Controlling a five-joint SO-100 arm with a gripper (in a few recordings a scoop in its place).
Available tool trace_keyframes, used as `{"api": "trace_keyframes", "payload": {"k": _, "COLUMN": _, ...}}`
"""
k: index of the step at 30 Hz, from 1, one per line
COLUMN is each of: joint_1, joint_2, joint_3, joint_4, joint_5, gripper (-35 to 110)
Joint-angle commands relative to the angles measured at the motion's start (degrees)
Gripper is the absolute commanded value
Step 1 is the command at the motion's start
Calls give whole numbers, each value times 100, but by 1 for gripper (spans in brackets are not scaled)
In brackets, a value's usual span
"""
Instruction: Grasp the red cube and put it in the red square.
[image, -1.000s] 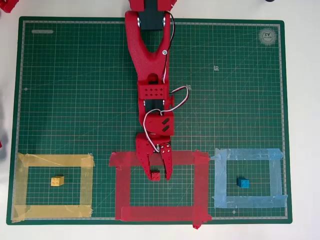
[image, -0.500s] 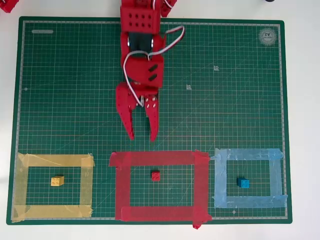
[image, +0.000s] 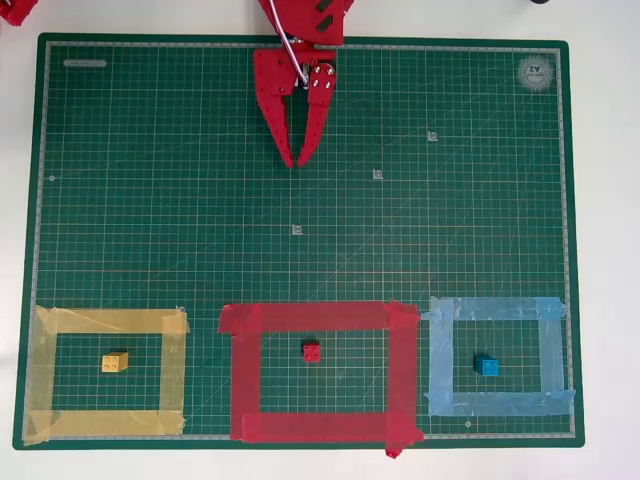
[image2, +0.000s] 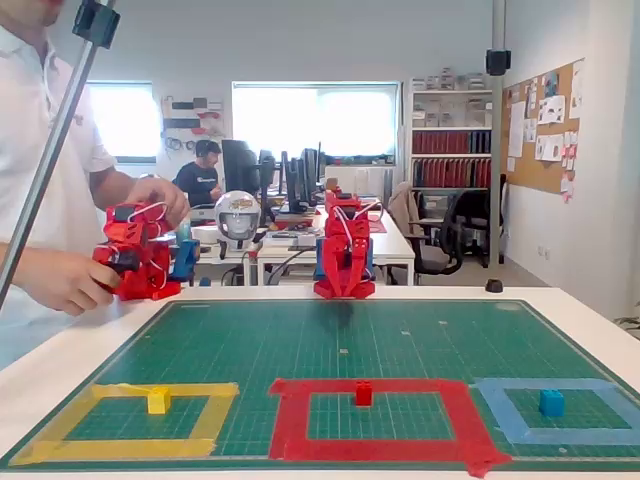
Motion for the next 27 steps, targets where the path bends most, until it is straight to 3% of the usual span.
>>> {"api": "trace_keyframes", "payload": {"k": 1, "joint_1": 53, "joint_2": 1134, "joint_3": 35, "joint_4": 2646, "joint_5": 35, "gripper": 1}}
{"api": "trace_keyframes", "payload": {"k": 4, "joint_1": 79, "joint_2": 1600, "joint_3": 35, "joint_4": 3858, "joint_5": 18, "gripper": 1}}
{"api": "trace_keyframes", "payload": {"k": 7, "joint_1": 158, "joint_2": 1608, "joint_3": 35, "joint_4": 4271, "joint_5": 9, "gripper": 1}}
{"api": "trace_keyframes", "payload": {"k": 27, "joint_1": 246, "joint_2": 1608, "joint_3": 35, "joint_4": 4307, "joint_5": 62, "gripper": 2}}
